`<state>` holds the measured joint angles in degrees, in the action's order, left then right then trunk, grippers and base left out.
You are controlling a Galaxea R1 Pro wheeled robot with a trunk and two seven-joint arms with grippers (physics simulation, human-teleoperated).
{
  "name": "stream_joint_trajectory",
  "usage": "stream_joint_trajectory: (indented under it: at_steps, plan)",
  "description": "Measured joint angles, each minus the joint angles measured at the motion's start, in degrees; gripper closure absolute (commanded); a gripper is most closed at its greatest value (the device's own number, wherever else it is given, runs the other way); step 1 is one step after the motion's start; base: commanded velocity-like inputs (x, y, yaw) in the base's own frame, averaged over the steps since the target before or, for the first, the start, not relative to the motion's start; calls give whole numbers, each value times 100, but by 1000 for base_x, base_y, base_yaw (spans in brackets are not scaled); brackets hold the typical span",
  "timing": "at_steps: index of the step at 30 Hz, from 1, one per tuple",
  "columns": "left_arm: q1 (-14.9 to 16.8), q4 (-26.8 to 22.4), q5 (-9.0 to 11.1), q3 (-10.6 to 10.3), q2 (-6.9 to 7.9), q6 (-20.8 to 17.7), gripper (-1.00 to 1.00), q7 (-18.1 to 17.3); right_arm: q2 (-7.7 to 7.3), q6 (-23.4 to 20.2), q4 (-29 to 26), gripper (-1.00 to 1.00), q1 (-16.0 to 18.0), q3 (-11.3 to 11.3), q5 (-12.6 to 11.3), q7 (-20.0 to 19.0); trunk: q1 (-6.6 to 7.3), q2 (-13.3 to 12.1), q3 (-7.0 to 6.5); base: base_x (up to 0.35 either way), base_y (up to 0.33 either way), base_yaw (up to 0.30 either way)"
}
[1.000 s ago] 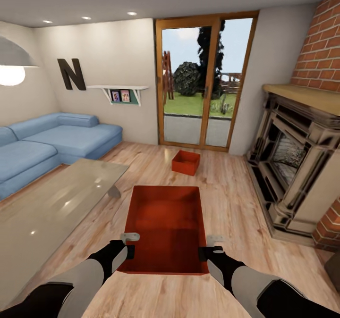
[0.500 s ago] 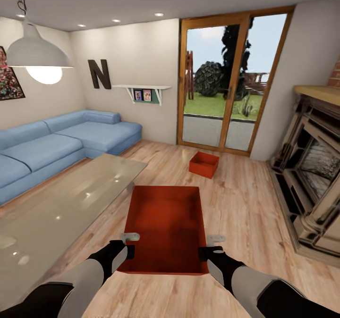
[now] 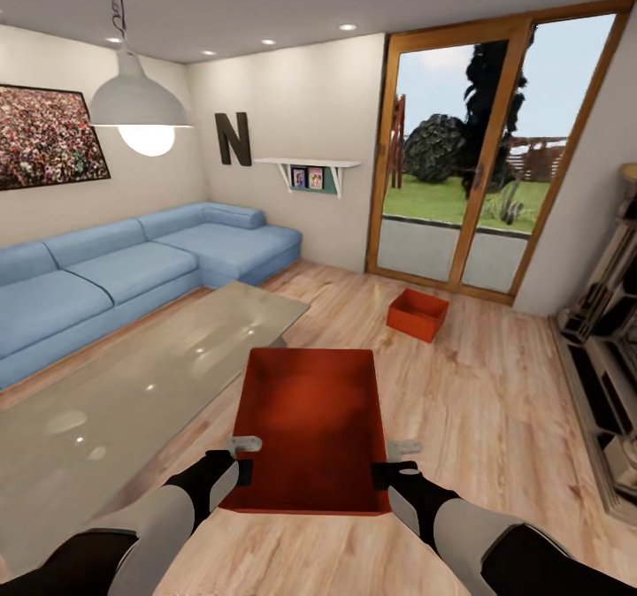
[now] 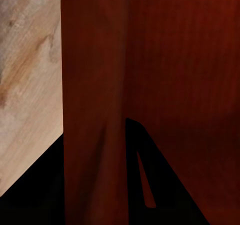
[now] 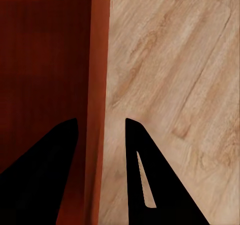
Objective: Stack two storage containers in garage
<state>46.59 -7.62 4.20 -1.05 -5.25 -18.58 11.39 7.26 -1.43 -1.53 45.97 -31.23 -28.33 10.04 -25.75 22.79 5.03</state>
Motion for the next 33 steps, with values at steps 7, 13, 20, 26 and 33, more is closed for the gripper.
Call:
stream_joint_trajectory:
  at_steps: [7,13,20,26,33]
  plan:
    - [-3,0,0,3,0,4,100,-1,0,0,0,100,0,-5,0,1,0,0,0,0,0,284]
    - [-1,0,-1,1,0,2,100,-1,-2,-1,-1,100,-1,-2,0,-4,0,0,0,0,0,284]
    - [-2,0,-1,1,0,3,100,-1,-2,-1,-1,100,0,-2,0,-4,0,0,0,0,0,284]
    - [-1,0,0,1,0,1,100,-1,-3,-1,-1,100,-1,-1,0,-5,0,0,0,0,0,284]
    - [-1,0,0,1,0,0,100,-1,-3,-1,-1,100,0,0,0,-5,0,0,0,0,0,284]
